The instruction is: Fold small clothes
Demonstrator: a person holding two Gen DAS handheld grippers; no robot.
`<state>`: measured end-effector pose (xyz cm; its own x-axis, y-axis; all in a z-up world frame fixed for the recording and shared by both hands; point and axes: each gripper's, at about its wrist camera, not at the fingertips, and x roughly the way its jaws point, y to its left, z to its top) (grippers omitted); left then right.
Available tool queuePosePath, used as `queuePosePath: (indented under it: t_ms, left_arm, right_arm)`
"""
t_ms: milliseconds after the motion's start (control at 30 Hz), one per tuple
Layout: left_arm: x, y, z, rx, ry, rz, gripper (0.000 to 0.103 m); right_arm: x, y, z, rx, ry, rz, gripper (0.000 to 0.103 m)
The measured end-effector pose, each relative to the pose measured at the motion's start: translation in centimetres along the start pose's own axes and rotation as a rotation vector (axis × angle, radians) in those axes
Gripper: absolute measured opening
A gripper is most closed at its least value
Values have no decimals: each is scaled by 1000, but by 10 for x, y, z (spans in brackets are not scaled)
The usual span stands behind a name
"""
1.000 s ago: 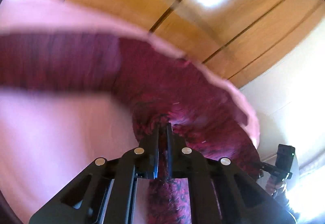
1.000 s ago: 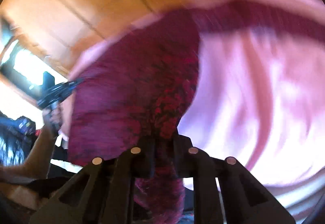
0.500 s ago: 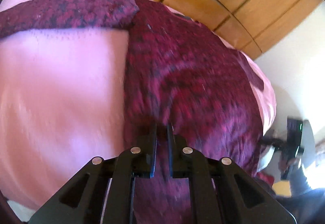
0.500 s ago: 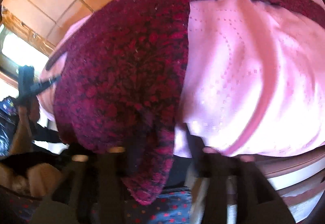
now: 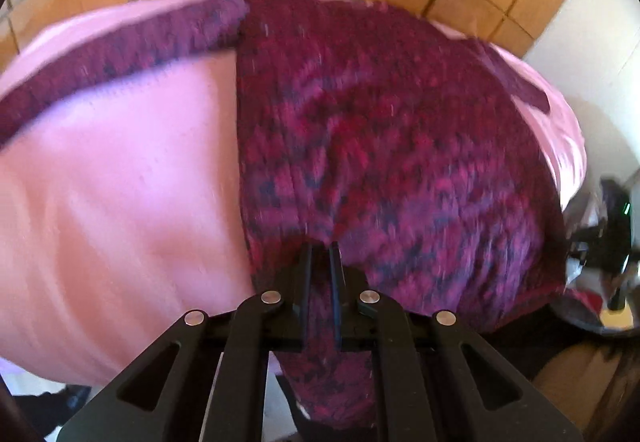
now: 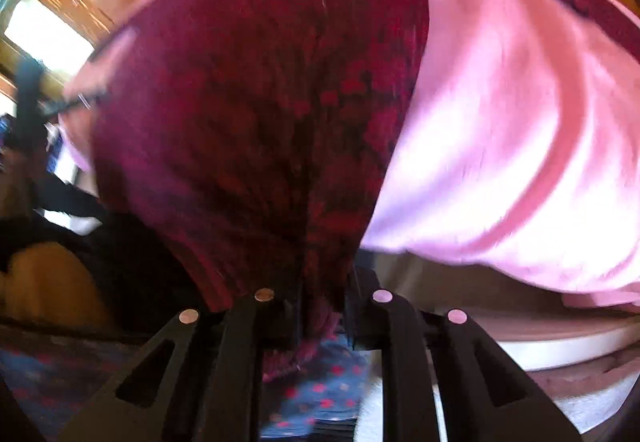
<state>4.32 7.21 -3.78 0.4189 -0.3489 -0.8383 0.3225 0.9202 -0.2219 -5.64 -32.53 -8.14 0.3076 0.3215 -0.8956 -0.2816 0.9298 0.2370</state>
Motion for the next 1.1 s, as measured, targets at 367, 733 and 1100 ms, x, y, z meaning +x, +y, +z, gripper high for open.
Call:
queuePosePath:
  t_ms: [367,733,1100]
  left_arm:
    - [29,-59,65,2,-203,-76,55]
    - [74,-66,73,-36,-139,-60,55]
    - [81,-61,69,-47,-144,-51,55]
  right_arm:
    - [-71,-101,32,416,-344,84,71]
    - [-78,-293,81,1132,-751,147,51]
    - [-108,-286,100,998,-757,-264,8]
